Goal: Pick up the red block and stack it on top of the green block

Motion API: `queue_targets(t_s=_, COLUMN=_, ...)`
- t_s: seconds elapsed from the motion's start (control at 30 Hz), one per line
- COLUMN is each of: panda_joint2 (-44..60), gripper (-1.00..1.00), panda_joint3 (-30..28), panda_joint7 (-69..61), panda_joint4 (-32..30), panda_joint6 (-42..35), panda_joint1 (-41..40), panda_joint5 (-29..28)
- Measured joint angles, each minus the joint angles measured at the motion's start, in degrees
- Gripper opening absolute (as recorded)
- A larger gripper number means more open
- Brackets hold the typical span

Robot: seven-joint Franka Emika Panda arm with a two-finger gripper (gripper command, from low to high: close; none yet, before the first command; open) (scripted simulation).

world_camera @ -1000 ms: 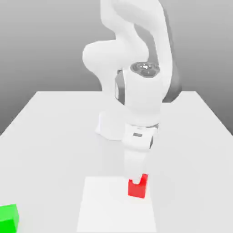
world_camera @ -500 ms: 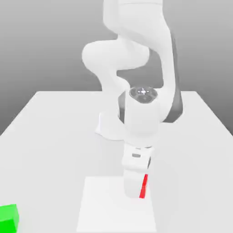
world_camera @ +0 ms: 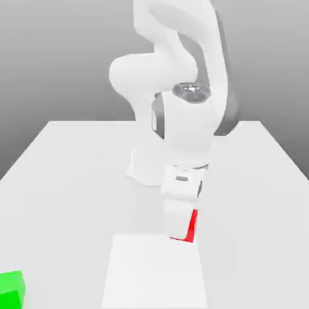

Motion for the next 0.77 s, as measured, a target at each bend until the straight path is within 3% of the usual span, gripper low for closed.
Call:
queue_targets(t_s=0.17, panda_joint2=5.28, gripper=-1.00, panda_joint3=-6.73, panda_joint7=4.15, panda_joint4=9.83, panda_joint6=-5.60, panda_joint1=-9.95, panda_joint5=2.27)
queue_targets(t_s=0.4, panda_joint2=13.50, gripper=-1.00, panda_joint3=-12.44, panda_joint7=6.39, panda_joint4=23.99, panda_joint6=-12.62, panda_joint1=-19.18, panda_joint5=10.68)
queue_targets(t_s=0.5, panda_joint2=17.31, gripper=-1.00, panda_joint3=-13.74, panda_joint7=6.36, panda_joint4=29.63, panda_joint6=-14.80, panda_joint1=-23.71, panda_joint5=15.13)
queue_targets(t_s=0.6, panda_joint2=23.11, gripper=-1.00, panda_joint3=-11.12, panda_joint7=3.84, panda_joint4=31.48, panda_joint6=-11.21, panda_joint1=-27.09, panda_joint5=19.84)
queue_targets(t_s=0.63, panda_joint2=24.97, gripper=1.00, panda_joint3=-10.02, panda_joint7=2.90, panda_joint4=31.74, panda_joint6=-9.77, panda_joint1=-28.06, panda_joint5=21.27)
queue_targets(t_s=0.77, panda_joint2=24.97, gripper=1.00, panda_joint3=-10.02, panda_joint7=2.90, panda_joint4=31.74, panda_joint6=-9.77, panda_joint1=-28.06, panda_joint5=21.27)
